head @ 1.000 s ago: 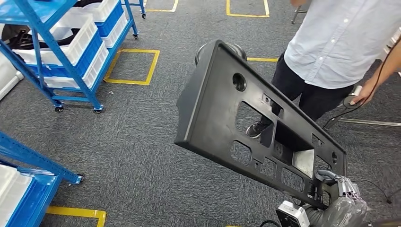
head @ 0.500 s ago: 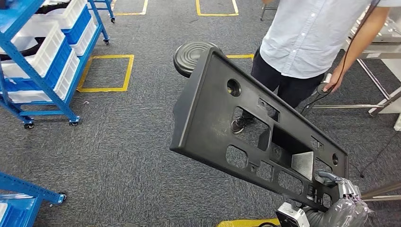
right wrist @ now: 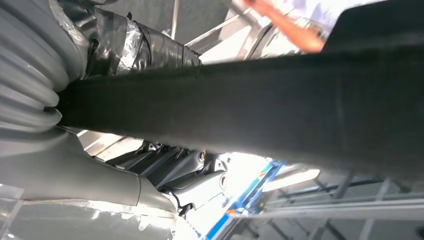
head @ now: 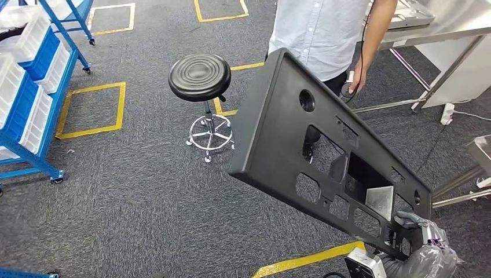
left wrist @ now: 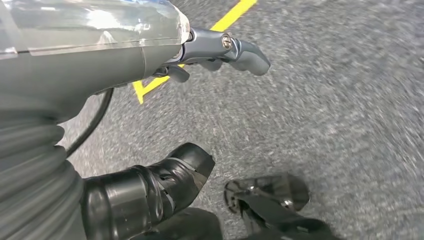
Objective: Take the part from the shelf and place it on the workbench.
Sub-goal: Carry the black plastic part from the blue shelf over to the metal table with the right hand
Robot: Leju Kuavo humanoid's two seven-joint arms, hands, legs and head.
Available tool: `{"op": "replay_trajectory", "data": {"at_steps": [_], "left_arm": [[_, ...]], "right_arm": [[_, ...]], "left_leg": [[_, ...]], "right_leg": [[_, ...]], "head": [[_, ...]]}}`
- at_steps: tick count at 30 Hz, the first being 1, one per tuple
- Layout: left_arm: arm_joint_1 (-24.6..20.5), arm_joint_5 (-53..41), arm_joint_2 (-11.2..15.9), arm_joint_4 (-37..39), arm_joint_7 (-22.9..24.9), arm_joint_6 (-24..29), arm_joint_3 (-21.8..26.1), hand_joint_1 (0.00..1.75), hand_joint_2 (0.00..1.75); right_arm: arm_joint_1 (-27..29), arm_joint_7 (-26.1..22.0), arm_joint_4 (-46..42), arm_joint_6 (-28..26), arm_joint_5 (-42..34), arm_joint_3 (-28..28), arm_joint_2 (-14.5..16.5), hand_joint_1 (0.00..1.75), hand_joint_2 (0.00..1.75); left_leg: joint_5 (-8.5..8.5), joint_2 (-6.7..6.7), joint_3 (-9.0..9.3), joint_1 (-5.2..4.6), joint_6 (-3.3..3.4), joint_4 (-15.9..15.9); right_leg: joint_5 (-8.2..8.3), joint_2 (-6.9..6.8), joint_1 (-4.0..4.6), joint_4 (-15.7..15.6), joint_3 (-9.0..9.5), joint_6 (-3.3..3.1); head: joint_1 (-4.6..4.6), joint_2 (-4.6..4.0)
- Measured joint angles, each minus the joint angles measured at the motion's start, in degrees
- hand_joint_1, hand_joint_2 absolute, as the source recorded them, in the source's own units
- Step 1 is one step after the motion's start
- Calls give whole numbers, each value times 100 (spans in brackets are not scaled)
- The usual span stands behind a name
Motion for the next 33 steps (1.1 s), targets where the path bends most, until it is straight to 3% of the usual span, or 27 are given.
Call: {"op": "replay_trajectory", "data": {"at_steps": [1,2,3,4,6,8,10,11,13,14,15,16,17,18,19,21,23,25,27,29,31,32,33], "left_arm": [[11,2,1,0,0,0,2,0,175],[23,3,1,0,0,1,3,0,175],[32,4,1,0,-1,1,3,0,175],[36,5,1,0,-2,2,4,0,175],[32,10,2,0,-9,3,7,0,175],[21,14,3,0,-19,5,8,0,175],[11,16,3,0,-21,7,10,0,175],[7,17,2,0,-21,8,11,0,175],[2,21,1,0,-21,9,14,0,175],[4,21,1,0,-21,9,15,0,175],[11,21,2,0,-21,9,15,0,175],[21,21,2,0,-20,9,16,0,175],[30,21,3,0,-20,9,17,0,175],[33,21,3,0,-20,9,19,0,175],[30,20,2,0,-20,8,19,0,175],[20,19,-1,0,-25,7,19,0,175],[12,16,0,0,-34,5,19,0,175],[2,14,-1,0,-44,2,19,0,175],[-9,14,-2,0,-52,0,19,0,175],[-4,14,-1,0,-56,0,19,0,175],[19,15,1,0,-55,0,20,0,175],[29,15,1,0,-54,0,20,0,175],[37,16,1,0,-54,0,20,0,175]], "right_arm": [[2,-6,0,0,-5,-5,1,175,175],[4,-9,0,0,-11,-12,1,175,175],[6,-11,0,0,-15,-18,1,175,175],[7,-13,0,0,-20,-23,1,175,175],[6,-15,0,1,-32,-32,1,175,175],[5,-17,-1,2,-46,-44,2,175,175],[15,-17,-7,2,-59,-71,3,175,175],[22,-19,-14,2,-62,-93,3,175,175],[23,-26,-28,2,-66,-131,3,175,175],[20,-30,-31,2,-66,-141,2,175,175],[16,-31,-32,2,-67,-148,2,175,175],[17,-30,-31,2,-68,-155,2,175,175],[19,-28,-31,2,-71,-166,1,175,175],[21,-26,-31,2,-74,-180,1,175,175],[22,-24,-31,2,-77,-193,1,175,175],[22,-23,-32,2,-80,-209,2,175,175],[25,-23,-36,2,-85,-218,3,175,175],[36,-22,-46,2,-92,-236,3,175,175],[44,-22,-60,1,-94,-261,3,175,175],[44,-23,-66,1,-94,-276,9,175,175],[45,-24,-63,2,-94,-287,18,175,175],[47,-22,-63,2,-94,-294,20,175,175],[48,-21,-63,2,-93,-299,20,175,175]], "left_leg": [[-43,-29,-164,-1,0,277],[35,-42,-242,-2,6,349],[219,-60,-219,-1,18,194],[471,-123,-108,-1,38,-154],[794,-386,142,5,81,-858],[832,-530,245,-10,118,-1130],[860,-412,273,-16,177,-1189],[884,-341,291,-8,219,-1232],[926,-189,318,14,293,-1312],[927,-117,322,6,312,-1324],[922,-36,322,1,322,-1326],[915,50,322,-4,321,-1324],[905,135,326,-6,316,-1323],[894,215,335,-6,306,-1322],[881,285,352,-5,289,-1320],[843,402,403,-19,234,-1314],[806,495,452,-40,163,-1309],[780,583,495,-38,92,-1317],[656,422,476,-13,34,-1184],[309,99,241,7,6,-614],[-12,-29,-120,8,-4,145],[-29,-40,-228,8,-4,337],[80,-46,-235,8,3,302]], "right_leg": [[-4,82,8,9,2,-8],[-12,171,14,21,5,-12],[-21,260,17,37,10,-12],[-34,347,16,58,13,-5],[-63,494,17,108,-6,34],[-67,609,-6,130,-50,105],[-49,698,-33,118,-81,186],[-77,628,-26,153,-103,215],[-308,305,-9,503,-274,251],[-493,124,-4,832,-436,267],[-666,27,-16,1201,-618,287],[-770,-22,-32,1495,-760,307],[-774,-51,-52,1622,-820,326],[-664,-82,-69,1512,-755,340],[-478,-142,-82,1188,-575,346],[-169,-408,-71,368,-130,320],[-107,-550,-27,14,52,266],[-104,-427,-11,9,50,200],[-69,-297,-40,-31,72,121],[-46,-170,-59,-57,85,63],[-50,-16,-44,-50,82,40],[-54,70,-36,-42,84,38],[-59,159,-31,-28,87,39]], "head": [[1,0],[1,0],[1,0],[2,0],[4,0],[3,0],[1,0],[4,0],[20,0],[28,0],[32,0],[32,0],[32,0],[32,0],[32,0],[31,0],[28,0],[27,0],[25,0],[21,0],[20,0],[20,0],[20,0]]}}
